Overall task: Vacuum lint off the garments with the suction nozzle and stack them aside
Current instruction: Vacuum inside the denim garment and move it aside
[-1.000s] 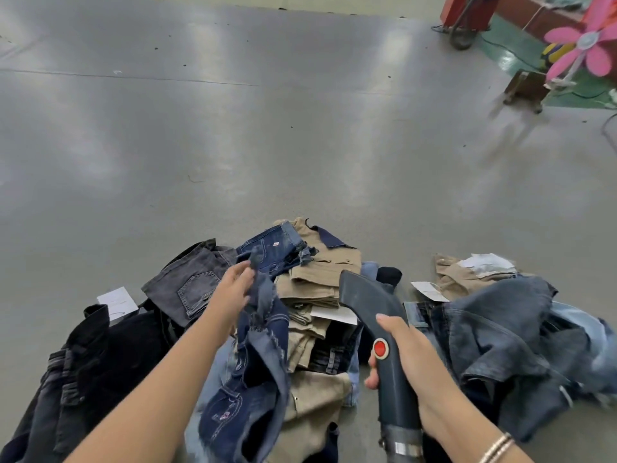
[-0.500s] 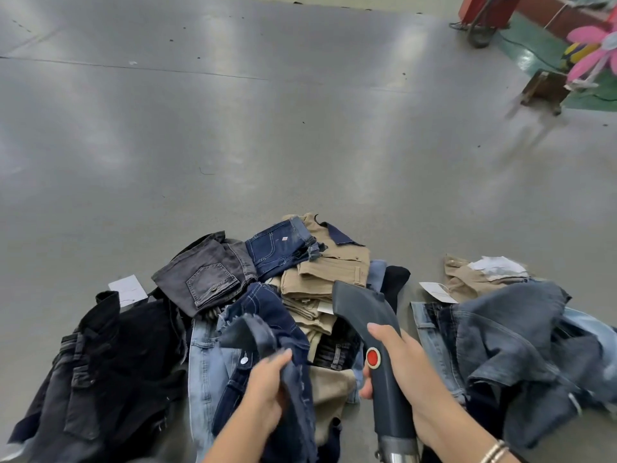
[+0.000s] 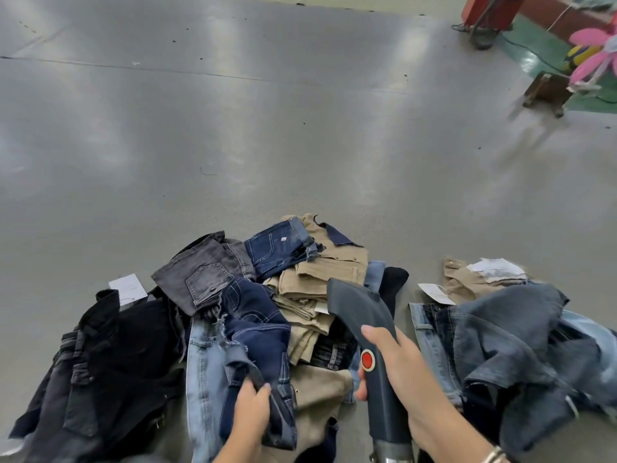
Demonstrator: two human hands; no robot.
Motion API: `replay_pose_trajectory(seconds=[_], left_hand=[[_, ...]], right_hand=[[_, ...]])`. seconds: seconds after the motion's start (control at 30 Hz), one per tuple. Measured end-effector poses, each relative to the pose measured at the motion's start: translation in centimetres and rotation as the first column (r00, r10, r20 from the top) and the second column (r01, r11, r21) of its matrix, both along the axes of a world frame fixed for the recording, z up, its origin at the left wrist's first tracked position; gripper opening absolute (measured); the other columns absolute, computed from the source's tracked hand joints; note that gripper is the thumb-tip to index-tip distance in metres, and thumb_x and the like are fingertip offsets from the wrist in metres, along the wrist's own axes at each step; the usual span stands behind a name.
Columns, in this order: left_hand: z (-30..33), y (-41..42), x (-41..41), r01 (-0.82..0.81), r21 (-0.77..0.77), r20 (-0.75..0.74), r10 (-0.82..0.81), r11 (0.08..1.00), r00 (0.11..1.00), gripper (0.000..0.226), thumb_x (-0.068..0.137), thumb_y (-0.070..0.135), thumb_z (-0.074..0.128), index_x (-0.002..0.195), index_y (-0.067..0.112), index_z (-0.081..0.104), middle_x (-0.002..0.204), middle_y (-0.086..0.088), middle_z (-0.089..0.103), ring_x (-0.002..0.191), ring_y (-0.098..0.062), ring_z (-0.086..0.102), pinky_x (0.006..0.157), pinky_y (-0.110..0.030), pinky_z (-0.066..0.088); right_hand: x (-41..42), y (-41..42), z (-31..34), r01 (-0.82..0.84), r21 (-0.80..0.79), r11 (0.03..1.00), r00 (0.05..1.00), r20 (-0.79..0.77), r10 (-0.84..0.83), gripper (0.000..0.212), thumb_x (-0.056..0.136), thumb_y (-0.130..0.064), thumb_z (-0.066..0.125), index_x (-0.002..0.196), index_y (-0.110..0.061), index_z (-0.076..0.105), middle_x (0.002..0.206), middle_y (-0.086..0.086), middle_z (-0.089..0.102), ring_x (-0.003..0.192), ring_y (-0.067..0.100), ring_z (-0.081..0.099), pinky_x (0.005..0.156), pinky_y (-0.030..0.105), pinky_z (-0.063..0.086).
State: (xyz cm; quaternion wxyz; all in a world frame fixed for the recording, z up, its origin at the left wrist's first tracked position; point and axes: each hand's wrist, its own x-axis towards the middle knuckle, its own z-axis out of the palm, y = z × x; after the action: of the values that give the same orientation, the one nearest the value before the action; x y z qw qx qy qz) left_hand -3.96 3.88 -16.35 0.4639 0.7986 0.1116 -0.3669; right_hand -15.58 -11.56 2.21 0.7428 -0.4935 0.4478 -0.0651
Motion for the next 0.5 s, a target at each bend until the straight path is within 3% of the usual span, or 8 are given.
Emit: replay_pose_trajectory(seconds=[0.07,0.1,0.17,0.27,0.37,0.43,0.5], left_hand=[[1.2,-0.2,0.7,-0.157,-0.109,-0.091,0.147,0.982,0.985,0.014,0.090,-0.007,0.043,0.085,0.003,0.050,0.082,-0.017,0.052,0.075,-0.028,0.050,0.065,-0.032,0.033],[1.6,-0.3,1.0,-0.222,-0.153,-0.137,0.202,0.963,0.970,0.014,0.089,-0.004,0.044,0.079,0.006,0.046,0.079,-0.017,0.048,0.073,-0.027,0.047,0.067,-0.034,0.033],[2.5,-0.4,1.6,-0.283,-0.206,-0.212,0.240,0.937,0.947,0.006,0.088,0.005,0.044,0.083,0.008,0.044,0.082,-0.016,0.045,0.075,-0.030,0.043,0.069,-0.039,0.031],[3.2,-0.1,2.3,-0.079,-0.190,-0.045,0.072,0.979,0.996,0.012,0.090,-0.001,0.038,0.090,0.008,0.046,0.089,-0.019,0.048,0.082,-0.031,0.043,0.074,-0.038,0.031],[2.5,0.5,2.5,0.092,-0.079,0.203,-0.075,0.993,0.976,0.039,0.091,-0.010,0.036,0.126,0.004,0.045,0.116,-0.018,0.055,0.102,-0.030,0.052,0.087,-0.032,0.039],[2.5,0.8,2.2,0.063,-0.092,0.256,-0.038,0.994,0.966,0.046,0.090,-0.012,0.033,0.135,0.000,0.039,0.128,-0.022,0.051,0.118,-0.036,0.048,0.105,-0.042,0.038],[2.4,0.9,1.9,-0.036,-0.196,0.256,0.087,0.980,0.963,0.039,0.093,-0.008,0.034,0.128,0.005,0.047,0.127,-0.019,0.054,0.120,-0.035,0.049,0.108,-0.050,0.035]], right_hand=[[0.0,-0.1,0.2,-0.027,-0.008,1.000,1.000,0.011,0.027,0.021,0.088,-0.029,0.061,0.102,-0.013,0.060,0.059,0.015,0.053,0.043,0.026,0.052,0.046,0.032,0.050],[0.0,0.0,0.3,-0.041,-0.008,0.999,0.999,0.019,0.041,0.021,0.088,-0.030,0.060,0.102,-0.014,0.060,0.060,0.015,0.053,0.044,0.026,0.052,0.047,0.032,0.050],[0.0,0.3,0.4,-0.074,-0.012,0.997,0.997,0.037,0.074,0.019,0.088,-0.031,0.059,0.102,-0.019,0.061,0.060,0.015,0.054,0.044,0.027,0.053,0.048,0.032,0.050],[-0.2,1.0,0.2,-0.115,-0.049,0.992,0.993,0.030,0.117,0.014,0.090,-0.030,0.057,0.101,-0.022,0.061,0.059,0.015,0.054,0.042,0.028,0.054,0.046,0.031,0.048],[-0.3,1.8,-0.5,-0.143,-0.072,0.987,0.990,-0.028,0.141,0.012,0.092,-0.025,0.056,0.101,-0.018,0.060,0.057,0.014,0.052,0.040,0.028,0.052,0.041,0.029,0.046],[-0.3,2.5,-1.2,-0.158,-0.057,0.986,0.986,-0.060,0.155,0.012,0.092,-0.024,0.056,0.101,-0.016,0.059,0.057,0.014,0.051,0.038,0.027,0.050,0.039,0.028,0.045],[-0.2,3.1,-1.8,-0.185,-0.048,0.982,0.980,-0.083,0.181,0.014,0.091,-0.024,0.057,0.103,-0.016,0.058,0.059,0.014,0.051,0.039,0.024,0.051,0.040,0.028,0.046]])
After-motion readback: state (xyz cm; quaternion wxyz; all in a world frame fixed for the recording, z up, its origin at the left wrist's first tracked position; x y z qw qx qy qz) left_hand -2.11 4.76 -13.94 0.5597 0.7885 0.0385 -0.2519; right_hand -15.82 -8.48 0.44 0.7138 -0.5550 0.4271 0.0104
